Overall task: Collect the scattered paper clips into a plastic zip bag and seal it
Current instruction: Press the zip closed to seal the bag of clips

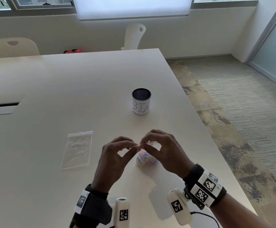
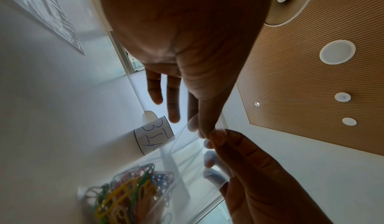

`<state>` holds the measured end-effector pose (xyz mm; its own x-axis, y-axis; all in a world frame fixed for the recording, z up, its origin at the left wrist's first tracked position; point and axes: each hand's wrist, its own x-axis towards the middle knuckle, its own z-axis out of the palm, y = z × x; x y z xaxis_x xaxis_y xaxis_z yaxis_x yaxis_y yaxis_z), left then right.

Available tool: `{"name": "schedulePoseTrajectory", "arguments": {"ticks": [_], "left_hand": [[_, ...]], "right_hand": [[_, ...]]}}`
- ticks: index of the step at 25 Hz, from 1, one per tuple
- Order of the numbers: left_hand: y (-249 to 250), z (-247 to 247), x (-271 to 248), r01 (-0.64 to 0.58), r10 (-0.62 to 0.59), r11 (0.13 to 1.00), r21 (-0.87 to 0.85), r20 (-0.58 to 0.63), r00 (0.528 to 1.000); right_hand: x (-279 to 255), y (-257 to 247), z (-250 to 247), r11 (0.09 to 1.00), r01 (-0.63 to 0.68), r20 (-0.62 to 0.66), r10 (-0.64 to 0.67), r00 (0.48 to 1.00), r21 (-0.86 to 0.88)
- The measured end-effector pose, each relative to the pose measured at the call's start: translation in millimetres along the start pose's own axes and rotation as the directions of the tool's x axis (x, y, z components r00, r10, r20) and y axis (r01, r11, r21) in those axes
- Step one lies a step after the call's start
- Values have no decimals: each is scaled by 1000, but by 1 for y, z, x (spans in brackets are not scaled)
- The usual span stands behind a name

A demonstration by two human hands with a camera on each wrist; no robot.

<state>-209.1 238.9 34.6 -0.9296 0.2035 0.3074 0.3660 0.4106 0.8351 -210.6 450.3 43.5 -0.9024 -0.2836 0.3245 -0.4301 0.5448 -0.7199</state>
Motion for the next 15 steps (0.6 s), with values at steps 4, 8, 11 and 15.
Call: {"name": "schedulePoseTrajectory", "arguments": {"ticks": [4,8,11,15], "left_hand": [[2,0,-1,-24,25,999,40,-40,999],[8,2,-2,-53,55,996,72,-32,998],[11,4,-5,-38,41,998,58,-42,998],[15,6,-9,51,-53,998,-32,-63,997]], "right_hand": [[-4,5,-8,997,-57,-94,61,994,46],[-4,5,-7,998,-59,-117,55,992,-31],[-4,0,-11,997,-40,-116,47,992,64],[-8,-4,-16,986,-40,-62,51,997,162]]}}
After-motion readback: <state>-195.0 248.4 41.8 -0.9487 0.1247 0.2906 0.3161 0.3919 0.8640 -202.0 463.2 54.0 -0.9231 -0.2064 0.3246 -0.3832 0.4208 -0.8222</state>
